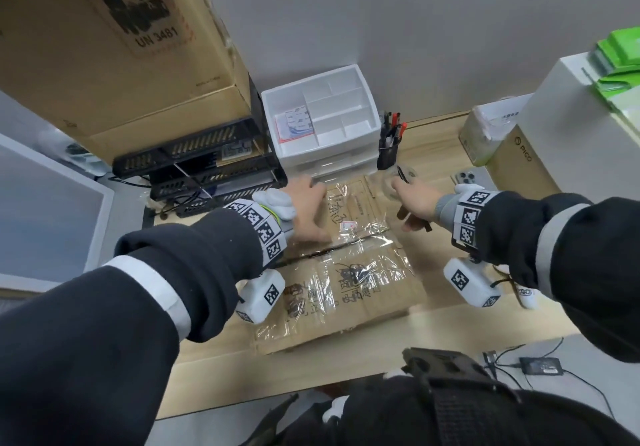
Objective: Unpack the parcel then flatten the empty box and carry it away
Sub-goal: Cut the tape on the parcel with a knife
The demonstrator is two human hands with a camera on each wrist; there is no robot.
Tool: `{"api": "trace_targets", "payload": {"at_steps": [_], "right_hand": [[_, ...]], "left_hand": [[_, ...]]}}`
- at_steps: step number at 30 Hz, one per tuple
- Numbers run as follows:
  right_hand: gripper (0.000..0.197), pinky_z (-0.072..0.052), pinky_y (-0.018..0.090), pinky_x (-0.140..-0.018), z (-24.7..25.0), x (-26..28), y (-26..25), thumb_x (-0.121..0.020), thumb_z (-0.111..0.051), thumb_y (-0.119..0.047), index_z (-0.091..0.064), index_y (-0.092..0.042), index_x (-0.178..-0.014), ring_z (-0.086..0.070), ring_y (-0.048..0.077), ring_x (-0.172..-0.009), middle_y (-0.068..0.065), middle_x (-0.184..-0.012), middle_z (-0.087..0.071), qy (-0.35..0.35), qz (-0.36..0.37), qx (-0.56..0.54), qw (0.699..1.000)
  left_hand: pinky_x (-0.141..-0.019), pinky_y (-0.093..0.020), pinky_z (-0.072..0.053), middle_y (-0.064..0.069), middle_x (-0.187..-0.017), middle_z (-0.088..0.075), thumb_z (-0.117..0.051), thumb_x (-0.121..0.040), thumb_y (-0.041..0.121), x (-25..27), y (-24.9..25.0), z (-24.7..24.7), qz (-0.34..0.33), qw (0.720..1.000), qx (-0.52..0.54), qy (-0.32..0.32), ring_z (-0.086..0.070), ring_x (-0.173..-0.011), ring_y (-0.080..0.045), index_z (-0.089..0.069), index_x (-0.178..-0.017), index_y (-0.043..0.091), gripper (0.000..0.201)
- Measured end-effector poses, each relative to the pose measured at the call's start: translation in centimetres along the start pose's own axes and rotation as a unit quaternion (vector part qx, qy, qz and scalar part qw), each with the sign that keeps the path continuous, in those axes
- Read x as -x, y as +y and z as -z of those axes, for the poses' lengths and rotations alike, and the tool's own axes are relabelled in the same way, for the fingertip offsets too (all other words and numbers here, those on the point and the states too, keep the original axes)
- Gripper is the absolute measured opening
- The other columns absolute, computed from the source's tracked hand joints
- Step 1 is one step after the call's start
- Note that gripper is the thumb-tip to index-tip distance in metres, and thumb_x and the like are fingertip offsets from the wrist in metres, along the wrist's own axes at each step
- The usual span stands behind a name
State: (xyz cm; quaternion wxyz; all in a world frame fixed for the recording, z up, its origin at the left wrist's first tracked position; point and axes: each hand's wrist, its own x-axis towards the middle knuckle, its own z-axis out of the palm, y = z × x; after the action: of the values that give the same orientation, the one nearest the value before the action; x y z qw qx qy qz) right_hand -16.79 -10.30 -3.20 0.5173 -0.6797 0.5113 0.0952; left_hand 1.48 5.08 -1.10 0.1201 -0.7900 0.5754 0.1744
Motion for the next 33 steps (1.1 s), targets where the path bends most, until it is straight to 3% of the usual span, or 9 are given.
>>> {"api": "trace_targets", "payload": {"at_steps": [2,4,7,11,15,22,27,33], "right_hand": [[0.054,-0.034,0.022,-0.044,0.6,0.5,1.3,-0.100,-0.023,-0.047,-0.053,-0.005,-0.088,-0.043,0.020,-0.038,0.012,-0.065,-0.057,0.002,-0.022,0.046,0.999],[0.039,-0.028,0.022,-0.046,0.9,0.6,2.9,-0.101,-0.026,-0.032,-0.051,-0.006,-0.086,-0.036,0.019,-0.048,0.015,-0.072,-0.054,-0.009,-0.013,0.082,0.996],[0.023,-0.027,0.022,-0.045,0.7,0.6,4.5,-0.100,-0.033,-0.017,-0.049,-0.010,-0.084,-0.036,0.018,-0.052,0.012,-0.076,-0.052,-0.034,-0.005,0.073,0.997],[0.018,-0.028,0.023,-0.044,0.7,0.4,6.2,-0.097,-0.041,-0.017,-0.052,-0.012,-0.085,-0.037,0.018,-0.052,0.007,-0.070,-0.051,-0.061,0.011,0.033,0.998],[0.020,-0.028,0.024,-0.042,0.2,0.3,6.4,-0.099,-0.041,-0.021,-0.054,-0.013,-0.085,-0.037,0.017,-0.052,0.005,-0.067,-0.051,-0.063,0.041,0.013,0.997],[0.025,-0.034,0.023,-0.050,0.3,0.6,6.5,-0.101,-0.042,-0.021,-0.056,-0.013,-0.082,-0.041,0.013,-0.053,0.002,-0.066,-0.053,-0.050,0.090,0.006,0.995],[0.025,-0.033,0.022,-0.046,0.1,0.9,6.5,-0.100,-0.042,-0.022,-0.055,-0.013,-0.080,-0.038,0.014,-0.049,0.001,-0.061,-0.051,-0.046,0.102,-0.005,0.994],[0.025,-0.034,0.022,-0.046,-0.1,1.3,6.7,-0.099,-0.045,-0.023,-0.057,-0.012,-0.081,-0.039,0.015,-0.049,0.002,-0.060,-0.052,-0.040,0.114,-0.005,0.993]], "left_hand": [[-0.086,-0.043,-0.052,-0.003,-0.117,-0.046,-0.062,-0.053,0.075,-1.1,1.8,-0.1,-0.033,0.999,0.013,0.014,-0.048,-0.102,-0.022,-0.047,-0.122,0.022,0.088],[-0.089,-0.043,-0.051,-0.005,-0.123,-0.045,-0.060,-0.051,0.079,-2.1,3.5,-0.1,-0.061,0.998,0.023,0.019,-0.048,-0.107,-0.025,-0.043,-0.127,0.022,0.097],[-0.093,-0.044,-0.049,-0.009,-0.130,-0.045,-0.062,-0.048,0.085,-3.2,4.7,-0.3,-0.066,0.997,0.025,0.022,-0.049,-0.113,-0.028,-0.035,-0.140,0.021,0.115],[-0.091,-0.044,-0.050,-0.011,-0.126,-0.048,-0.067,-0.044,0.085,-4.2,5.8,-0.6,-0.050,0.999,0.006,0.012,-0.051,-0.111,-0.030,-0.035,-0.138,0.019,0.119],[-0.091,-0.046,-0.050,-0.011,-0.125,-0.049,-0.066,-0.044,0.082,-4.6,6.0,-0.5,-0.040,0.999,0.004,0.012,-0.051,-0.110,-0.029,-0.035,-0.138,0.019,0.117],[-0.083,-0.044,-0.053,-0.009,-0.116,-0.050,-0.067,-0.045,0.074,-4.6,6.1,-0.9,-0.028,0.999,0.004,0.019,-0.053,-0.102,-0.029,-0.039,-0.131,0.018,0.106],[-0.074,-0.039,-0.051,-0.007,-0.108,-0.050,-0.070,-0.049,0.072,-4.8,5.9,-0.8,-0.028,0.999,0.002,0.017,-0.053,-0.092,-0.027,-0.041,-0.124,0.020,0.096],[-0.079,-0.042,-0.053,-0.006,-0.110,-0.051,-0.069,-0.046,0.073,-4.9,5.7,-0.8,-0.025,0.999,0.009,0.023,-0.053,-0.094,-0.026,-0.043,-0.126,0.020,0.100]]}}
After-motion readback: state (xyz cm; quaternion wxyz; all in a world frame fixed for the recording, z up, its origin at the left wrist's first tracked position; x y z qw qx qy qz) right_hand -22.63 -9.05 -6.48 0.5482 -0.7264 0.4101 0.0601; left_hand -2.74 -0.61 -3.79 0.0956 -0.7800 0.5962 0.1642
